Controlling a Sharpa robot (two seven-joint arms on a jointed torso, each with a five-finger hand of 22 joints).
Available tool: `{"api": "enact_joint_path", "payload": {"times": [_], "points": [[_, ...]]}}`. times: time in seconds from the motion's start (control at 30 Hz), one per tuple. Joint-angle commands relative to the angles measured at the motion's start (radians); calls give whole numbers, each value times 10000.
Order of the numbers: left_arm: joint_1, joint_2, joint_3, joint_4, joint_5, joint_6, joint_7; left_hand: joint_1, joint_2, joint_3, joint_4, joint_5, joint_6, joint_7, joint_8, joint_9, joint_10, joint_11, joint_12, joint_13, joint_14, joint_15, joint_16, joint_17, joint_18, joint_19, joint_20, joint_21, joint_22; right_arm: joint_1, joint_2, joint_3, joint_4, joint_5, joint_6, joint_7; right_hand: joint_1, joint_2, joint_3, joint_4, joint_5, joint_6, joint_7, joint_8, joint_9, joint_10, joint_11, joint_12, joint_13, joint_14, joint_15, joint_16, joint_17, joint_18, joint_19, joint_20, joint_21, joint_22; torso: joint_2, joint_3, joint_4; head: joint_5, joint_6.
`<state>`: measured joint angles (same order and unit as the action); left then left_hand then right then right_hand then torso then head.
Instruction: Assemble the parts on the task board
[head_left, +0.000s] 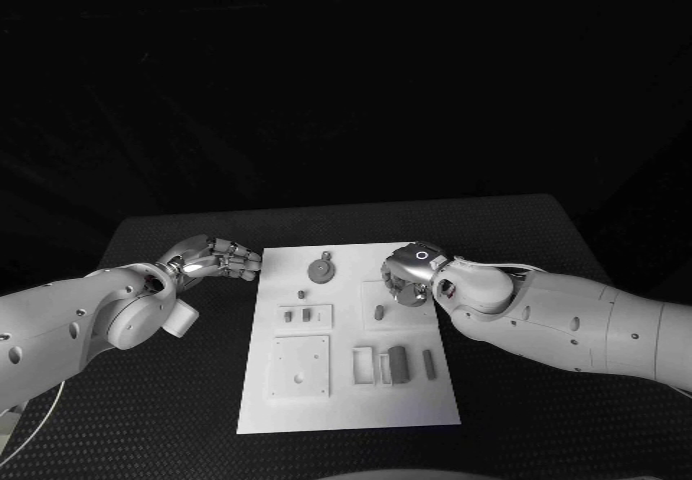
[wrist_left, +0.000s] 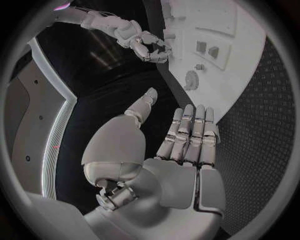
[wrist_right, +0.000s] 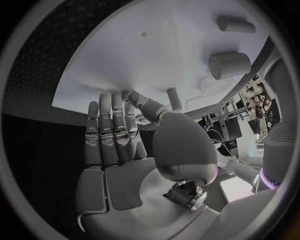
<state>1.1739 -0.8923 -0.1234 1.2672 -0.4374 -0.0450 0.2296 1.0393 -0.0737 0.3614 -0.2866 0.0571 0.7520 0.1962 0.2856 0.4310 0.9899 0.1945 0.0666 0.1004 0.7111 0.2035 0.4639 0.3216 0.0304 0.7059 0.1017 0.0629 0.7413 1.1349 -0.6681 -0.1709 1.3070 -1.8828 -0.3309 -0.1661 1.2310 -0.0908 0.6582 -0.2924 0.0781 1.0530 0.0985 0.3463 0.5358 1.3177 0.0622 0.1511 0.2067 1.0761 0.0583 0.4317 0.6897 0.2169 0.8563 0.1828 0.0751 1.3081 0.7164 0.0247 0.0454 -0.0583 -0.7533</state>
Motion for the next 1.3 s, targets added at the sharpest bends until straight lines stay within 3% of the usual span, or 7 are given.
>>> {"api": "enact_joint_path", "payload": {"times": [0.03, 0.2, 0.63, 0.93, 1.3], "points": [[2, 1, 6, 26, -33, 125, 94, -57, 38, -27, -4, -49, -69, 258, 26, 13, -34, 11, 32, -17, -33, 28, -42, 15, 75, -13, 48, 60, -15, -140, -53, -102, -60, -106, 459, -310, 102, -28, -15, -18, 23, 92, -8, 50, 25, 117, -48, 62, 24, 89, 5, 45, 17, 148, 70, 12, -44, 19, -5, -8, 2, -11, 18], [1, 1, 6, 22, -33, 132, 99, -54, 41, -26, -5, -49, -71, 258, 27, 14, -35, 11, 32, -19, -33, 28, -43, 16, 76, -13, 48, 60, -18, -138, -150, -81, 62, -69, 363, -318, 119, -46, -11, -16, 22, 106, -17, 55, 51, 139, -58, 67, 52, 120, -6, 46, 34, 161, 104, 14, -45, 27, -9, -9, 5, -14, 19], [1, 11, 6, 4, -34, 142, 107, -50, 41, -25, -7, -49, -73, 258, 29, 15, -35, 12, 32, -23, -32, 28, -45, 18, 76, -16, 48, 59, -24, -121, -260, 196, 243, 2, 171, -352, 120, -68, -12, -14, 21, 127, -26, 61, 87, 167, -72, 75, 93, 161, -18, 44, 58, 177, 151, 18, -45, 39, -6, -8, 7, -21, 37], [1, 25, 6, -8, -34, 152, 106, -48, 43, -25, -7, -49, -75, 258, 31, 16, -34, 12, 32, -26, -33, 28, -47, 20, 75, -19, 50, 58, -30, -99, -307, 536, 344, 482, 73, -291, 114, -62, -10, -9, 22, 127, -26, 58, 102, 172, -74, 73, 111, 174, -20, 40, 67, 183, 169, 21, -48, 44, -2, -8, 3, -2, 40], [1, 44, 7, -165, -34, 156, 102, -50, 40, -28, -6, -49, -82, 260, 33, 17, -37, 14, 30, -33, -35, 30, -52, 22, 74, -22, 51, 58, -41, 28, -382, 671, 454, 924, 351, -259, 101, -46, -8, -10, 23, 115, -21, 50, 112, 163, -70, 65, 121, 172, -17, 29, 72, 183, 170, 27, -56, 44, -3, -5, 2, -11, 33]]}}
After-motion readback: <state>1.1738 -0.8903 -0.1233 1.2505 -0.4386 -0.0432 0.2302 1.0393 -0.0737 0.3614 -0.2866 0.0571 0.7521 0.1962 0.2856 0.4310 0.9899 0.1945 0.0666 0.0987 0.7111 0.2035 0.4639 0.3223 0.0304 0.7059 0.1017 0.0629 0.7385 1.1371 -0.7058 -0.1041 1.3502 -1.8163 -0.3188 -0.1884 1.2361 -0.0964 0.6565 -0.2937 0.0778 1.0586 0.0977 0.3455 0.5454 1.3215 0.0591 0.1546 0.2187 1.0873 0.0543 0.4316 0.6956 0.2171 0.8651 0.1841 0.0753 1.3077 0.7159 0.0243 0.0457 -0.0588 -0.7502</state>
